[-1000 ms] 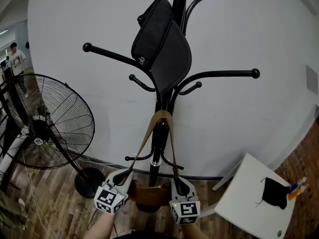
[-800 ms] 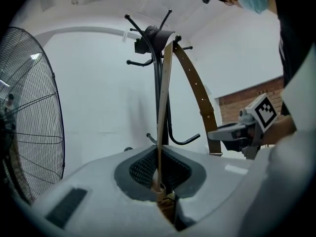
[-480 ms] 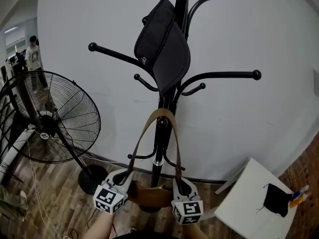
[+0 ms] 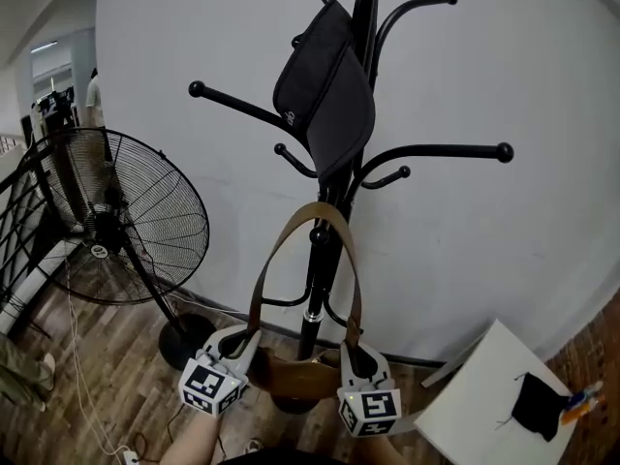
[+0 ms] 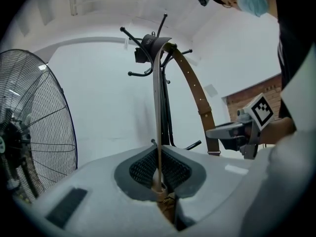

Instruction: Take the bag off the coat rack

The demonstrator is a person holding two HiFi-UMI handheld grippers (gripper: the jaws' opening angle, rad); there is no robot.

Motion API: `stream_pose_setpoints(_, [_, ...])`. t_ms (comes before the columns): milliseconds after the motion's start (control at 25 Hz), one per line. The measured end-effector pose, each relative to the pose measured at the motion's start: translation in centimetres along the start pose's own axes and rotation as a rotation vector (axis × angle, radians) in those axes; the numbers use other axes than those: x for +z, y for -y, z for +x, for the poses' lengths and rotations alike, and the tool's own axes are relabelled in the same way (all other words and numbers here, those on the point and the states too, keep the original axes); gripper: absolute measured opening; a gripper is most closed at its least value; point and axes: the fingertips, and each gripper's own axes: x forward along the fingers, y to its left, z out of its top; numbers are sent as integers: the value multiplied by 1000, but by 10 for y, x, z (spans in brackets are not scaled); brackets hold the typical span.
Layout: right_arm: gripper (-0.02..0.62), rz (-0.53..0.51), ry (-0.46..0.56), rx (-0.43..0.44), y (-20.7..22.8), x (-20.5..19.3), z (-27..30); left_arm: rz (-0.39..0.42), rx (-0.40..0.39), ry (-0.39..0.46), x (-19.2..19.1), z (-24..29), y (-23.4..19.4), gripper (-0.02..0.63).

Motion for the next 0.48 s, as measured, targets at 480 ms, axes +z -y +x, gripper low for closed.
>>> stream_pose_setpoints(480, [26, -4, 25, 108, -11, 7, -4, -2, 116, -33, 0, -30, 6, 14])
